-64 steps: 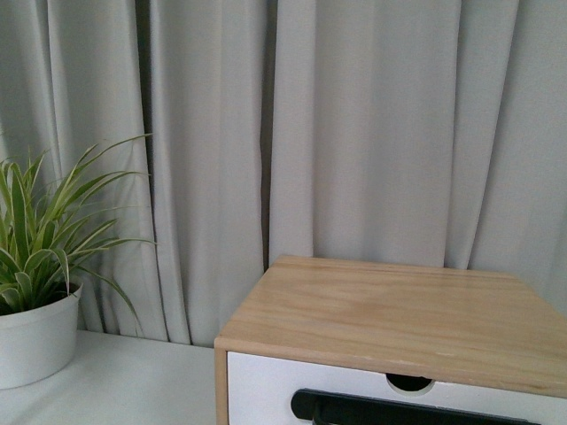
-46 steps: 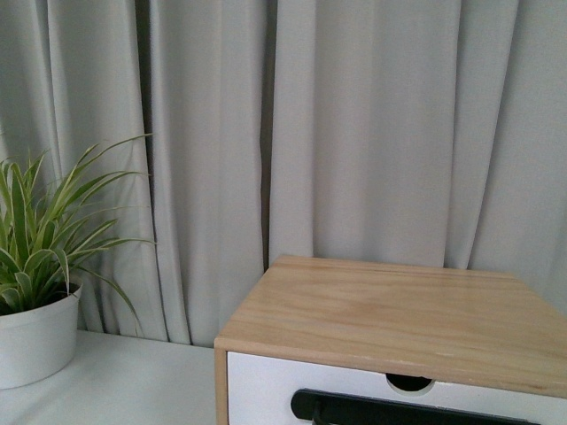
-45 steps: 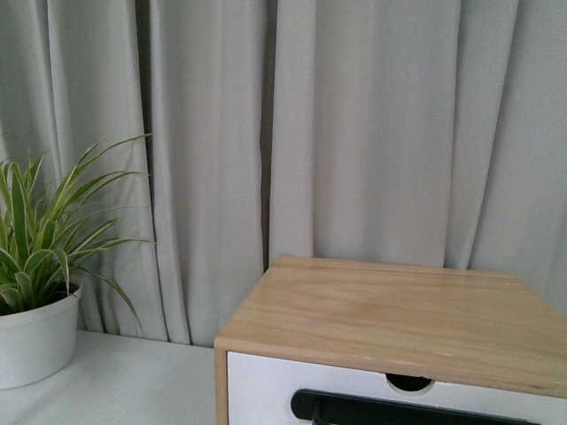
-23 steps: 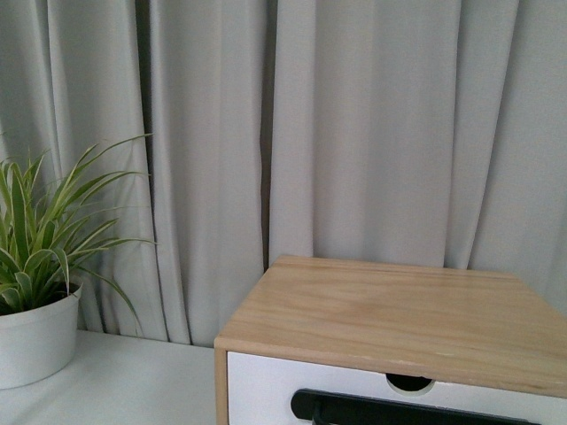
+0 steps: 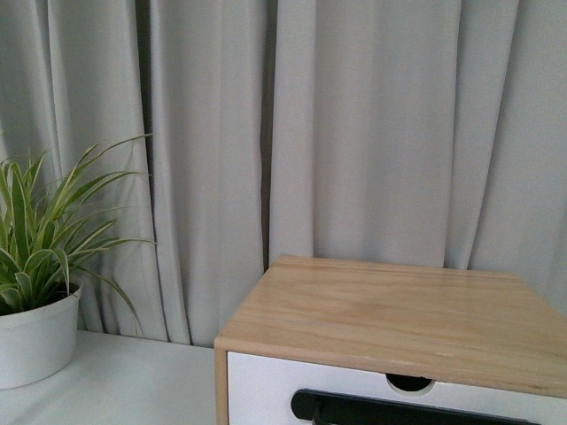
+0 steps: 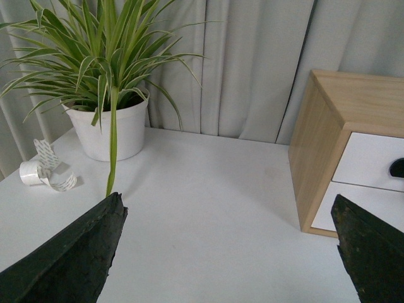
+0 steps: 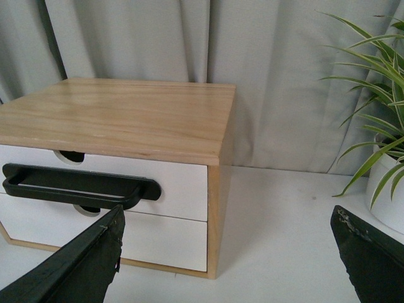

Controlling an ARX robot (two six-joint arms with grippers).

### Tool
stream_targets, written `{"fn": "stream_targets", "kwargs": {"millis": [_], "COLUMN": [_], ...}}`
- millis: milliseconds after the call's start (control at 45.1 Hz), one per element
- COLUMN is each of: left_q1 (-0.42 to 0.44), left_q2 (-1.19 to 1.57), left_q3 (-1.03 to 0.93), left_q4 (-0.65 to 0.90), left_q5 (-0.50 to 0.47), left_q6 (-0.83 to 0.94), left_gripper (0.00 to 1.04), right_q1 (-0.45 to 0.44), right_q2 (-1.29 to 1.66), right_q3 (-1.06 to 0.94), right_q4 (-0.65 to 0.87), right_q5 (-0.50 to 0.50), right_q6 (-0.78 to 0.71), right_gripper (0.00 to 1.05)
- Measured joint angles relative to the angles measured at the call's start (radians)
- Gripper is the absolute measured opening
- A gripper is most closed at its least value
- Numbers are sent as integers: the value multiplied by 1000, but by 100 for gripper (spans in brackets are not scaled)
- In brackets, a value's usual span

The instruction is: Pull drawer

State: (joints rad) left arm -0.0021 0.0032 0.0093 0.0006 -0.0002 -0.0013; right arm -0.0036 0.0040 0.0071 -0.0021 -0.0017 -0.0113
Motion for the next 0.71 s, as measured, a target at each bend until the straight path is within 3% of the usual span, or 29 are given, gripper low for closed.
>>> {"fn": "stream_targets", "kwargs": {"millis": [620,709], "left_q1": [0,-70], "left_q2": [0,37], "left_q3": [0,0], "left_q4": [0,33], "left_q5": [-1,-195], "left_q6": [0,-2], "left_gripper": [99,99], "right_q1": [0,-58], "right_q2": [0,56], "right_q3": [0,18], "right_q4": [0,-33], "right_q5": [0,-201], "right_q6": [0,-15], "right_gripper": [96,96]}}
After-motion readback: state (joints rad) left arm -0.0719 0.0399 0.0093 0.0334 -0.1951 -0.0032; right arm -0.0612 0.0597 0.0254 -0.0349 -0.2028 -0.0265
